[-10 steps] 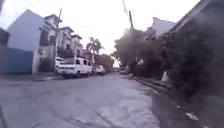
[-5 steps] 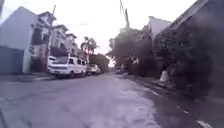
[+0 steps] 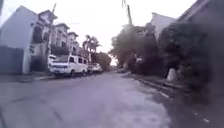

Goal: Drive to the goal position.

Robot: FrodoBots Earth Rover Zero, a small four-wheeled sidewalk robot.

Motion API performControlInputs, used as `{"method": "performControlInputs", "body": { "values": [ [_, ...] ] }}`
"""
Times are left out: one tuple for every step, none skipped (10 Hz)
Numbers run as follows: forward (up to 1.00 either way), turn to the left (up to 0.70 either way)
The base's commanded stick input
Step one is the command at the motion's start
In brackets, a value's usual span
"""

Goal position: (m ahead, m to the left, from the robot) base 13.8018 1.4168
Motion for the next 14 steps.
{"method": "performControlInputs", "body": {
  "values": [
    [0.7, -0.2],
    [0.7, 0.0],
    [0.7, 0.0],
    [0.7, 0.0],
    [0.7, 0.0],
    [0.7, 0.0],
    [0.7, 0.0],
    [0.7, 0.0],
    [0.7, 0.0],
    [0.7, 0.0],
    [0.7, -0.01],
    [0.7, -0.1],
    [0.7, -0.35],
    [0.7, -0.35]
  ]
}}
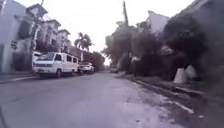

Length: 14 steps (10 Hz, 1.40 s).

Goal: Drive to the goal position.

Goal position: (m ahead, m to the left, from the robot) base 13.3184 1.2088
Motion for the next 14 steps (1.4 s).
{"method": "performControlInputs", "body": {
  "values": [
    [0.7, -0.3],
    [0.7, -0.1],
    [0.7, -0.01],
    [0.7, 0.0],
    [0.7, 0.0],
    [0.7, 0.0],
    [0.7, 0.0],
    [0.7, 0.0],
    [0.7, 0.0],
    [0.7, 0.0],
    [0.7, 0.0],
    [0.7, 0.0],
    [0.7, 0.0],
    [0.7, 0.0]
  ]
}}
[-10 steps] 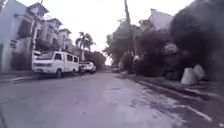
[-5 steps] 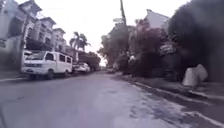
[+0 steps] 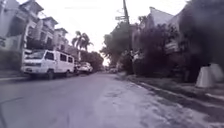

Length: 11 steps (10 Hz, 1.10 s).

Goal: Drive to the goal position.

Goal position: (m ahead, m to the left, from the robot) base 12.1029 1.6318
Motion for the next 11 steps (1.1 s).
{"method": "performControlInputs", "body": {
  "values": [
    [0.7, 0.0],
    [0.7, 0.0],
    [0.7, -0.16],
    [0.7, -0.35],
    [0.7, -0.35],
    [0.7, -0.35],
    [0.7, -0.32],
    [0.7, -0.21],
    [0.7, -0.01],
    [0.7, 0.0],
    [0.7, 0.0]
  ]
}}
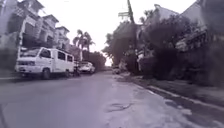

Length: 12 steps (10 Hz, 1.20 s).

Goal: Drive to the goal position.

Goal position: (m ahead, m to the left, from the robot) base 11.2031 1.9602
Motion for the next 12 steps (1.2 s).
{"method": "performControlInputs", "body": {
  "values": [
    [0.7, 0.0],
    [0.7, 0.0],
    [0.7, 0.0],
    [0.7, 0.0],
    [0.7, 0.0],
    [0.7, 0.0],
    [0.7, 0.0],
    [0.7, 0.0],
    [0.7, 0.0],
    [0.7, 0.0],
    [0.7, 0.0],
    [0.7, 0.0]
  ]
}}
